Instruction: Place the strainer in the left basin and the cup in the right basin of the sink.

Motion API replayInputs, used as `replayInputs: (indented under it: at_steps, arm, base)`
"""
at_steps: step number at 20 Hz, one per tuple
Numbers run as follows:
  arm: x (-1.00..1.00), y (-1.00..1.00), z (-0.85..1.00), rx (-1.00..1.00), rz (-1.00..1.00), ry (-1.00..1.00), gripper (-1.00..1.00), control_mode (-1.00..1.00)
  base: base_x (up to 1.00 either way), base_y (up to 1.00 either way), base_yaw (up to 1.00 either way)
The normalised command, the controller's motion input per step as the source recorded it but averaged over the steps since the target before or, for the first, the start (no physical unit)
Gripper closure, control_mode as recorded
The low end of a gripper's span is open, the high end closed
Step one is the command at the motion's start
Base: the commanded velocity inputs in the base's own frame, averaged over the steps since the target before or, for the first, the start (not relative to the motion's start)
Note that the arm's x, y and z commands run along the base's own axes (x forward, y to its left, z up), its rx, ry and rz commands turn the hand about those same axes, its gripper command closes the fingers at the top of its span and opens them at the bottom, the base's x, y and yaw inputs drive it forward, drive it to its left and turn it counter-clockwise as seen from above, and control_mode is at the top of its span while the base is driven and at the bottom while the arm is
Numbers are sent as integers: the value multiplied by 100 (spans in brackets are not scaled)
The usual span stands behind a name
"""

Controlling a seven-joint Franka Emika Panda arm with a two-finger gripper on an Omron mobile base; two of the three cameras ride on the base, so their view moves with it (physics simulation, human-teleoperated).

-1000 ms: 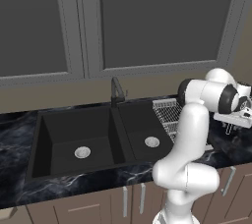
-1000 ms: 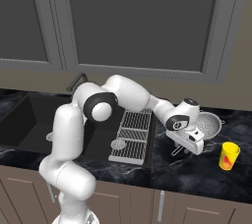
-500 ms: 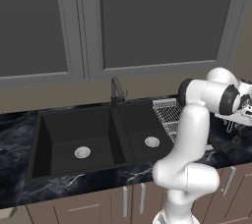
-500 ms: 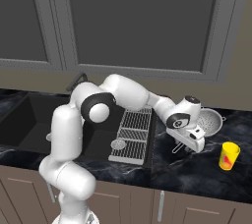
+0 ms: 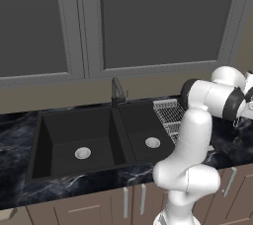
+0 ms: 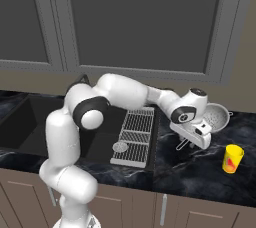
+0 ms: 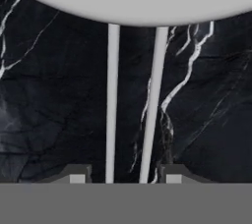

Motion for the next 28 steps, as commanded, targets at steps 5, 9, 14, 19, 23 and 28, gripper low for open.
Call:
replayInputs:
  at_steps: [5, 9, 14, 19, 23, 28]
  arm:
    - [-46, 2, 22, -1, 0, 0, 100, -100]
    - [-65, 21, 12, -2, 0, 0, 100, -100]
    - [-71, 36, 7, -3, 4, 0, 100, -100]
    - [-66, 55, 13, -4, 7, 0, 100, -100]
    - [-47, 55, 27, -3, 9, 0, 100, -100]
    - [-38, 55, 35, -2, 8, 0, 100, -100]
  base:
    - [0, 0, 0]
    - [0, 0, 0]
    - [0, 0, 0]
    - [0, 0, 0]
    - [0, 0, 0]
    - [0, 0, 0]
